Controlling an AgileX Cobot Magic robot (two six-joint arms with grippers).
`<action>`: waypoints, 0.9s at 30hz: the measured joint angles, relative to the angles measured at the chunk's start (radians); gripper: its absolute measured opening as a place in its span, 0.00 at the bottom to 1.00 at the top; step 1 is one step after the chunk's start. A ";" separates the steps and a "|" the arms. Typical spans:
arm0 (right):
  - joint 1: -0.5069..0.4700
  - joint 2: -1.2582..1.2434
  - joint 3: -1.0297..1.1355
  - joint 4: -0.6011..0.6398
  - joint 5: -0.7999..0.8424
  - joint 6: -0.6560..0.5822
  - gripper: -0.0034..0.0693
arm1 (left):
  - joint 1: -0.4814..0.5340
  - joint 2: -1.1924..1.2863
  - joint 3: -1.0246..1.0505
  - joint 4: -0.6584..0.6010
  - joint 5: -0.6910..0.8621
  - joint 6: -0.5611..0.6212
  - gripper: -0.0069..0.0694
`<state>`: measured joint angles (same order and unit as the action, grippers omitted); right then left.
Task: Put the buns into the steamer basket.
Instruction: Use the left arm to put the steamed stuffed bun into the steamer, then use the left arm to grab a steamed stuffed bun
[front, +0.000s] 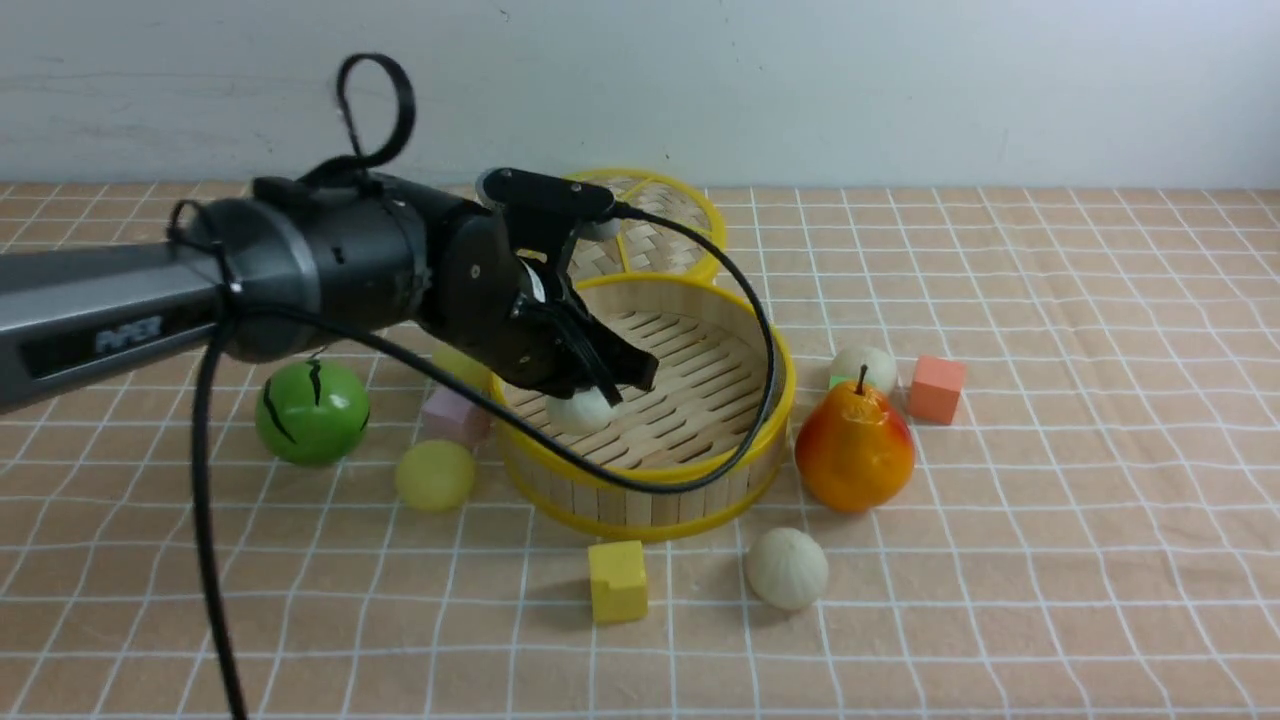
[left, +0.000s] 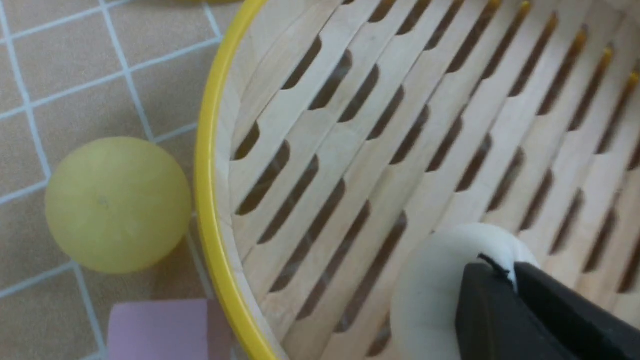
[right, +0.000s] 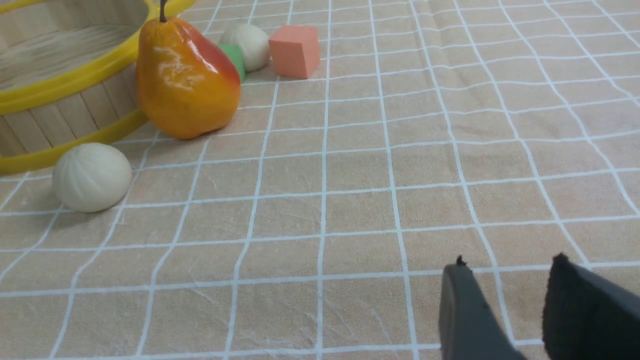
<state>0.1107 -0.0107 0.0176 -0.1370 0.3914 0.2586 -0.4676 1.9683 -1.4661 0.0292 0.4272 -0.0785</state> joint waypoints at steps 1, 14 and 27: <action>0.000 0.000 0.000 0.000 0.000 0.000 0.38 | 0.001 0.033 -0.030 0.014 0.017 0.003 0.13; 0.000 0.000 0.000 0.000 0.000 0.000 0.38 | 0.006 -0.083 -0.136 0.035 0.295 -0.014 0.70; 0.000 0.000 0.000 0.000 0.000 0.000 0.38 | 0.141 -0.071 0.067 -0.023 0.340 0.022 0.42</action>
<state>0.1107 -0.0107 0.0176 -0.1370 0.3914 0.2586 -0.3263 1.8976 -1.3992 0.0065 0.7674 -0.0566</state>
